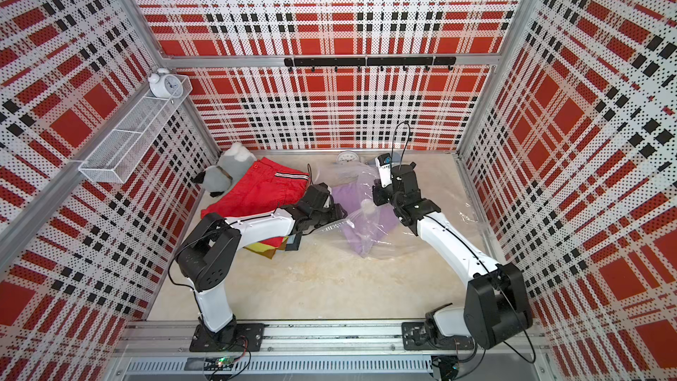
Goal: Take the trousers out of the vacuum bag
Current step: Take out the trousers from the vacuum bag.
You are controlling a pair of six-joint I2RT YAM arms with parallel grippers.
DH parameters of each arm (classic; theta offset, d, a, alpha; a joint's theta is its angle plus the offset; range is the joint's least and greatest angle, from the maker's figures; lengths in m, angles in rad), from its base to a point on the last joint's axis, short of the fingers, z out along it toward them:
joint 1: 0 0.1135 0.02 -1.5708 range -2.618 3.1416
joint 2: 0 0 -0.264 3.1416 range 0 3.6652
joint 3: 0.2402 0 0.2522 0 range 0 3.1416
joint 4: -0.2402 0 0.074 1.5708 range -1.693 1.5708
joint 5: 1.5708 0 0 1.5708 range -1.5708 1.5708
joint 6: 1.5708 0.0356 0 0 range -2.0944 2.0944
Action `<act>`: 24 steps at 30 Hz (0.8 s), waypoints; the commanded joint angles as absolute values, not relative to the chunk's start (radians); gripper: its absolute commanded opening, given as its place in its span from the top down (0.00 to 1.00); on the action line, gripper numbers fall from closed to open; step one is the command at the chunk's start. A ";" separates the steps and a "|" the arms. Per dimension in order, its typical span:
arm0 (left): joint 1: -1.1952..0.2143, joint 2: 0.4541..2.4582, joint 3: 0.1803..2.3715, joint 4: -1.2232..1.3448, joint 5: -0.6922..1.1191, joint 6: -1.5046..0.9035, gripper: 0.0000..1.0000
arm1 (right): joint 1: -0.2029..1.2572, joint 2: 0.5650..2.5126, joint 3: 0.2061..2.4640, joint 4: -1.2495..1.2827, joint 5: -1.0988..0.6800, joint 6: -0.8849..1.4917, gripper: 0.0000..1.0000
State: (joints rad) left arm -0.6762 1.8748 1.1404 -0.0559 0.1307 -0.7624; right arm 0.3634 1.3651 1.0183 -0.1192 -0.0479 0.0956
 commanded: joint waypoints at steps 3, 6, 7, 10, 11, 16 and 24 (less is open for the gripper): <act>-0.702 1.924 1.097 0.012 0.164 -0.829 0.44 | 0.356 1.371 1.034 -0.080 -0.052 0.109 1.00; -0.709 1.943 1.095 0.047 0.187 -0.860 0.43 | 0.356 1.369 1.031 -0.071 -0.048 0.110 1.00; -0.710 1.948 1.092 0.061 0.194 -0.871 0.43 | 0.356 1.370 1.028 -0.069 -0.045 0.109 1.00; -0.710 1.960 1.079 0.101 0.205 -0.905 0.43 | 0.357 1.368 1.026 -0.058 -0.040 0.106 1.00; -0.709 1.965 1.074 0.117 0.210 -0.916 0.43 | 0.356 1.367 1.024 -0.053 -0.042 0.106 1.00; -0.706 1.996 1.039 0.242 0.238 -0.989 0.43 | 0.356 1.355 1.016 -0.030 -0.061 0.108 1.00; -0.703 2.063 1.077 0.336 0.277 -1.034 0.42 | 0.356 1.341 1.005 -0.015 -0.076 0.110 1.00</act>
